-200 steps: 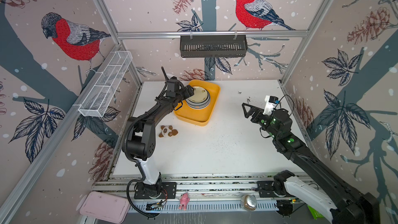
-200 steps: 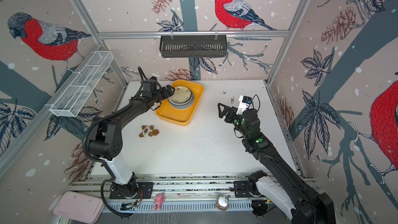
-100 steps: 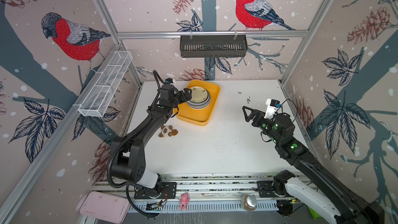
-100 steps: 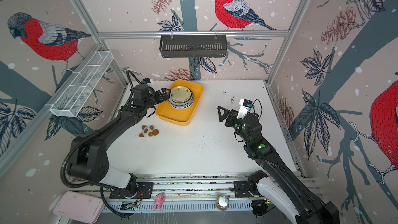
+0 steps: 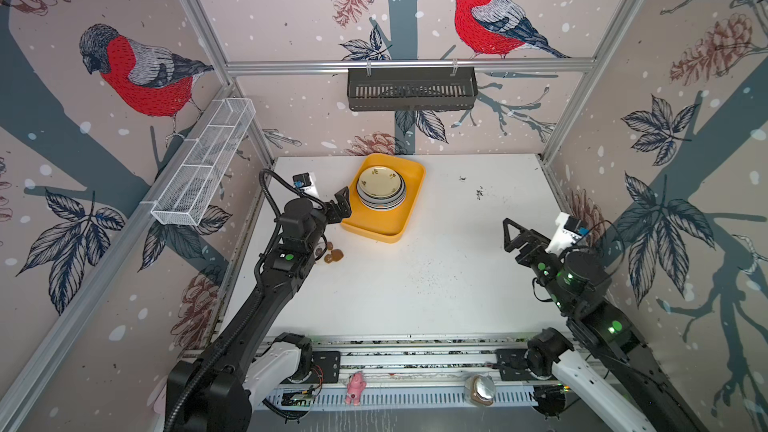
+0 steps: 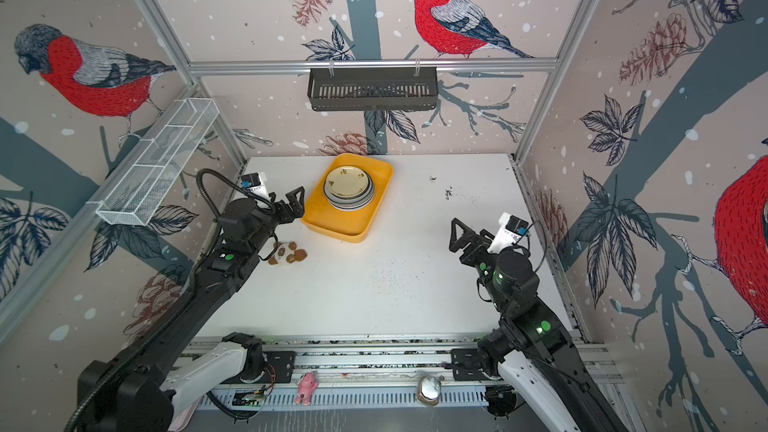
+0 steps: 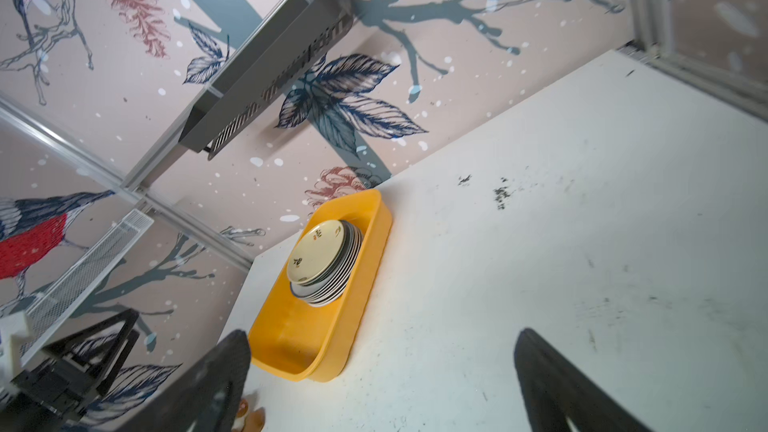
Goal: Place the plates into the plastic bin on the countertop
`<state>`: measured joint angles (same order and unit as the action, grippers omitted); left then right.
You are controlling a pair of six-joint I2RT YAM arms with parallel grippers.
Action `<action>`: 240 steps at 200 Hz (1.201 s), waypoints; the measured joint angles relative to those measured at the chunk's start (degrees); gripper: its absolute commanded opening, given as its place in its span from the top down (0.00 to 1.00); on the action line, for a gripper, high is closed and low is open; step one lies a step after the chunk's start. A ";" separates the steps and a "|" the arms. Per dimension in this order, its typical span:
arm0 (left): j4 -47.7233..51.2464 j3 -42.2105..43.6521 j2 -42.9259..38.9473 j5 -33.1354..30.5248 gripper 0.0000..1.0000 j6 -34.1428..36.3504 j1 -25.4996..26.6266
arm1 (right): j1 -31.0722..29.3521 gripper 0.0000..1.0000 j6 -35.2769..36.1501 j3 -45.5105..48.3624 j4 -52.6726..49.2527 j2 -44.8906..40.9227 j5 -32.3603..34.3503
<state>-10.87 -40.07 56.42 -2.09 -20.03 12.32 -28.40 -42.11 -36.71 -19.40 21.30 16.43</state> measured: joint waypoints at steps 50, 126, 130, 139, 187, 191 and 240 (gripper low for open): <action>-0.24 5.46 -6.75 -5.95 0.04 1.44 -1.84 | 0.00 0.00 -1.18 -5.49 -12.94 -7.65 9.42; -9.70 16.94 -7.69 -12.17 0.04 4.02 -1.99 | -0.02 0.00 6.49 -1.44 -12.83 -4.92 17.90; -10.47 17.49 -7.43 -12.39 0.03 4.24 -1.99 | -0.02 0.00 7.06 -0.68 -11.85 -4.55 18.51; -12.13 18.62 -6.84 -13.07 0.04 5.11 -2.01 | 0.02 0.01 8.41 0.85 -9.75 -3.69 20.02; -25.57 27.32 -4.61 -17.66 0.03 8.57 -4.15 | 2.32 0.01 13.27 8.28 5.20 1.38 30.21; -26.84 28.17 -4.42 -17.90 0.03 8.87 -4.46 | 2.75 0.01 13.86 8.96 6.47 2.01 30.60; -44.39 33.92 4.61 -18.93 0.04 11.50 -8.57 | 13.60 0.01 19.50 18.40 24.37 12.48 29.86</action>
<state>-55.27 -6.15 61.04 -21.02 -8.54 3.75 -14.81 -22.61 -18.31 4.97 33.78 46.28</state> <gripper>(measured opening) 0.963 0.994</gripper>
